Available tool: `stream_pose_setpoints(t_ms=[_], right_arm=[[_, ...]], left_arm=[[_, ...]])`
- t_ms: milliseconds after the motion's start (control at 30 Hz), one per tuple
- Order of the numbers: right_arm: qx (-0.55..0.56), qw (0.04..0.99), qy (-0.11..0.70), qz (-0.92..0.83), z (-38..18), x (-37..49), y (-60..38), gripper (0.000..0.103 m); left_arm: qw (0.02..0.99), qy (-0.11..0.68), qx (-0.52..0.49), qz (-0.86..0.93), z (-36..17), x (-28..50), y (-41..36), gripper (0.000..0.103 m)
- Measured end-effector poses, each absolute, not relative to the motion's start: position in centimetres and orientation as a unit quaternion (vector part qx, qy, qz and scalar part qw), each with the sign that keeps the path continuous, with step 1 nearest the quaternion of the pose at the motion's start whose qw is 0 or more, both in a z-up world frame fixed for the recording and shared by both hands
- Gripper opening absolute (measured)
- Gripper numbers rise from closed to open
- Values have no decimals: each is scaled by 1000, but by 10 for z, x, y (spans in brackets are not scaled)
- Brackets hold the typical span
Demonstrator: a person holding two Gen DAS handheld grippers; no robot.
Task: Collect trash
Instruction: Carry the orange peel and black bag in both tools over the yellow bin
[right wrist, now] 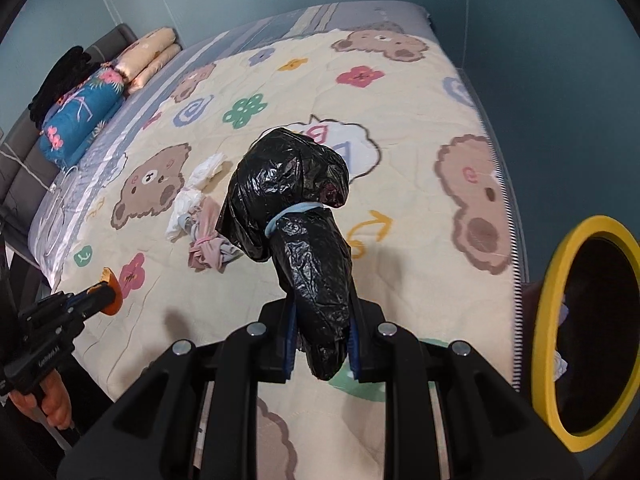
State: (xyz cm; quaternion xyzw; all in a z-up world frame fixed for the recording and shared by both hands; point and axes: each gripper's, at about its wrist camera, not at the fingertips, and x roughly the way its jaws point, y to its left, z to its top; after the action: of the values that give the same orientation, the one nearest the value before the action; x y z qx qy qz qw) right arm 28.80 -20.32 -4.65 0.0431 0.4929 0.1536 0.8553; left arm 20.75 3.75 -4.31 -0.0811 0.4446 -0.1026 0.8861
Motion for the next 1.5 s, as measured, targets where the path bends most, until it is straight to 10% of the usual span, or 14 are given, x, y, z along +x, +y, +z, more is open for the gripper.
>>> stream_pose_setpoints(t_ms=[1500], right_arm=[[175,889,422,15,-23,242,-447,20]], left_arm=[[872,413,20,-264,-3,260,-227,10]])
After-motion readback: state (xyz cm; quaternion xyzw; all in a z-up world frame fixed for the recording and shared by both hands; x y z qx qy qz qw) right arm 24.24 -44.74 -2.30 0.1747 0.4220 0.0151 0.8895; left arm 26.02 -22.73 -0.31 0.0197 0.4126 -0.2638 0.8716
